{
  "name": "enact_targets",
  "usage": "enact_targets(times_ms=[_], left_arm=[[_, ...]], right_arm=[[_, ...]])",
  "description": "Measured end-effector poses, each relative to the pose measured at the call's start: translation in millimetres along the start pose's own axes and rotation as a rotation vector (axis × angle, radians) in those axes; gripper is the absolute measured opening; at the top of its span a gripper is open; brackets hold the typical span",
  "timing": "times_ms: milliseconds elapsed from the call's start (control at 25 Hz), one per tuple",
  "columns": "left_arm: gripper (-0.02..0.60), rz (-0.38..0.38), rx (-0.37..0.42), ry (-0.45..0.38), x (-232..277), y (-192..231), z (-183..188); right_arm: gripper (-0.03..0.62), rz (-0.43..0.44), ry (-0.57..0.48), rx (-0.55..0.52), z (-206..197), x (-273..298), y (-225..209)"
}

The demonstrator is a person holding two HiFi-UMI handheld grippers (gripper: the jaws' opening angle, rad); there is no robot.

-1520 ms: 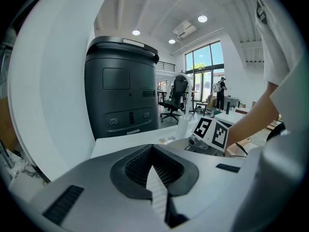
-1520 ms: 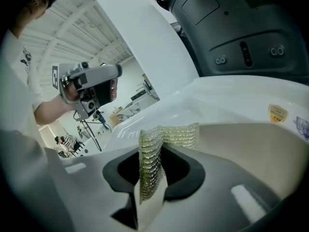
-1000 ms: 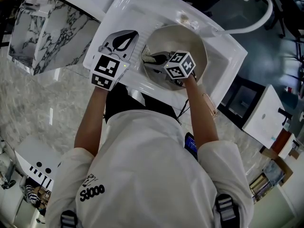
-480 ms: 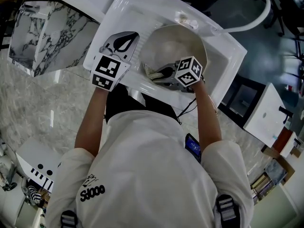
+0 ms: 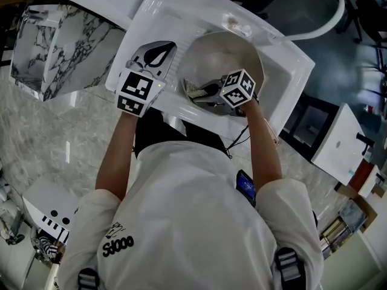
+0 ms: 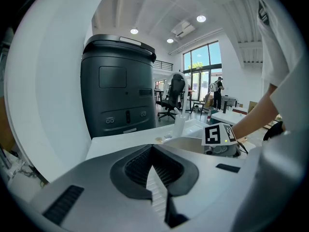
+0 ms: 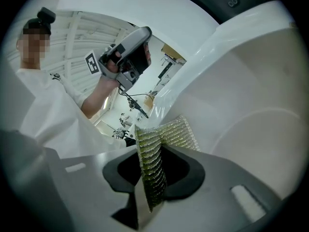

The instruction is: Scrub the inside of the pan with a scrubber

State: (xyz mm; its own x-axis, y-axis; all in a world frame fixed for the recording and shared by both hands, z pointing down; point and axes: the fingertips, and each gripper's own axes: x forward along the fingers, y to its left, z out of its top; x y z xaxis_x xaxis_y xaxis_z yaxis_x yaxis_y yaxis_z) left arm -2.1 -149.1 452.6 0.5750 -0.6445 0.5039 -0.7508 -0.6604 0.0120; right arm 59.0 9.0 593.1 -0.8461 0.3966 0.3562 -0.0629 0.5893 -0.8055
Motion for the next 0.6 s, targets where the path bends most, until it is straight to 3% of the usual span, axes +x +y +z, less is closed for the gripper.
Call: enact_targets(times_ms=[120,400,600], left_arm=[[0.005,0.002,-0.002,0.010,0.9,2.5,-2.7],[0.005,-0.002,0.003,0.027,5.2,3.3,-6.1],[0.005,-0.002,0.014,0.035,7.1,3.4,-4.6]], right_arm=[[0.098,-0.073,0.010,0.003,-0.6,3.9,-16.2],[0.092,-0.135,-0.036,0.045,12.6,8.3,-37.6],[0.091,-0.289,-0.051,-0.010,22.3,5.4,-62.9]])
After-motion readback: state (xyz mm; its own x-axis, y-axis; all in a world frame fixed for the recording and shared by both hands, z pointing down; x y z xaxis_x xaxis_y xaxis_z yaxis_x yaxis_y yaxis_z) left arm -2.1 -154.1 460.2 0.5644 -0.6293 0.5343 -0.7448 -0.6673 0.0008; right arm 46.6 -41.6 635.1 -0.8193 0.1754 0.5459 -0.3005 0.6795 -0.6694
